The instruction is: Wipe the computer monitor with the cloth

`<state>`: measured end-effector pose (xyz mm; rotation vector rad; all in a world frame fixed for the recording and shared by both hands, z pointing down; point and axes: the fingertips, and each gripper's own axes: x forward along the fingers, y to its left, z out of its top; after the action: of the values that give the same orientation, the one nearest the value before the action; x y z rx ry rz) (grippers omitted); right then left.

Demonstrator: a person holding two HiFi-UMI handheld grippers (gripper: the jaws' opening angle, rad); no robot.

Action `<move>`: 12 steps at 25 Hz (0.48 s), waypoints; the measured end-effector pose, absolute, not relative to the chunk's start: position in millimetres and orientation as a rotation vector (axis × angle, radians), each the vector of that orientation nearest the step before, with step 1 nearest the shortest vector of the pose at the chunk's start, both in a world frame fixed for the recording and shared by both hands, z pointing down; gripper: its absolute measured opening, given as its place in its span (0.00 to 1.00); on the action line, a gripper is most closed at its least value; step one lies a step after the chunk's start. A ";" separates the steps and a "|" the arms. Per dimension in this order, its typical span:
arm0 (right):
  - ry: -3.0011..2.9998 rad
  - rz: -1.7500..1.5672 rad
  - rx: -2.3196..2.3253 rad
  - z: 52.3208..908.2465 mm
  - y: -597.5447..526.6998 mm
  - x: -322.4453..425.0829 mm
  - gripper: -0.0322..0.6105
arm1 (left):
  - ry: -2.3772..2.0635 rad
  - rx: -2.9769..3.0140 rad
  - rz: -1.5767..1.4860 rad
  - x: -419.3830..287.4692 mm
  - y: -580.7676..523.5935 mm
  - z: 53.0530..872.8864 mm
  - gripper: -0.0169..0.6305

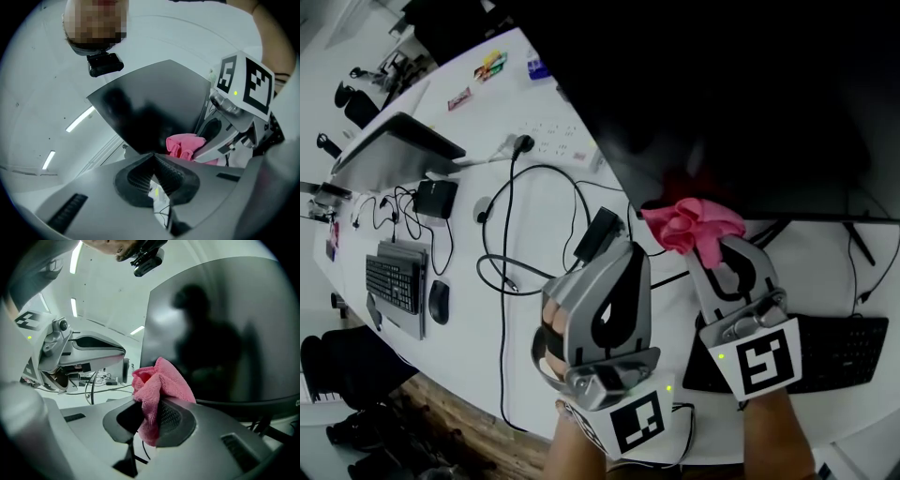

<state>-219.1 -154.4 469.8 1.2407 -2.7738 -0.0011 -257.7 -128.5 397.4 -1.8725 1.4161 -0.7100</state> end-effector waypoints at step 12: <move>-2.789 -0.006 1.183 472.1 -154.0 -254.3 0.15 | 1.461 -1.845 -0.736 -295.8 -125.9 399.3 0.04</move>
<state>-254.3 -154.0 472.1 1.1835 -2.7887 -0.0064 -295.8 -125.9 399.3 -1.8449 1.4613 -0.7361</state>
